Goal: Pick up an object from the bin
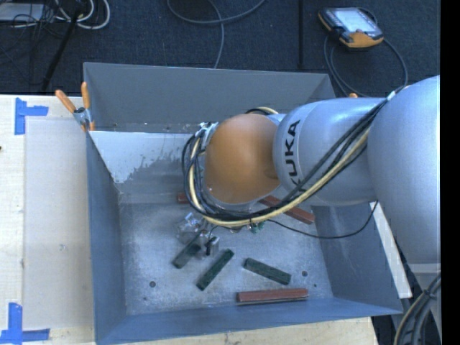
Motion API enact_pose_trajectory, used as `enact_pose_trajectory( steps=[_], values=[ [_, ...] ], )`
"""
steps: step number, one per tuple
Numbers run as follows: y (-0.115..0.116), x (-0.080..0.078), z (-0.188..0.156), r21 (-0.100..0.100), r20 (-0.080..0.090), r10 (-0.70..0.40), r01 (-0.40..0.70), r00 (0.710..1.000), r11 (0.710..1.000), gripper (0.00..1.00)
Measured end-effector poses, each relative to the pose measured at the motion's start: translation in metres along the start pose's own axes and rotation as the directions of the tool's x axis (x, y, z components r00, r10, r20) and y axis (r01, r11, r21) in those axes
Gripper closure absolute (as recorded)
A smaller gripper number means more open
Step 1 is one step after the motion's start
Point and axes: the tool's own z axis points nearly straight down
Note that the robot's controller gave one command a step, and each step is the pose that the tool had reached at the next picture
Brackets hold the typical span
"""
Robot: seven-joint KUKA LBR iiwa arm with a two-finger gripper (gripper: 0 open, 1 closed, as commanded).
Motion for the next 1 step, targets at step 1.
enact_pose_trajectory(
  steps=[1],
  values=[
    [-0.0002, -0.0003, -0.0039, 0.001, 0.001, 0.001, -0.001, 1.0, 1.0, 1.0]
  ],
)
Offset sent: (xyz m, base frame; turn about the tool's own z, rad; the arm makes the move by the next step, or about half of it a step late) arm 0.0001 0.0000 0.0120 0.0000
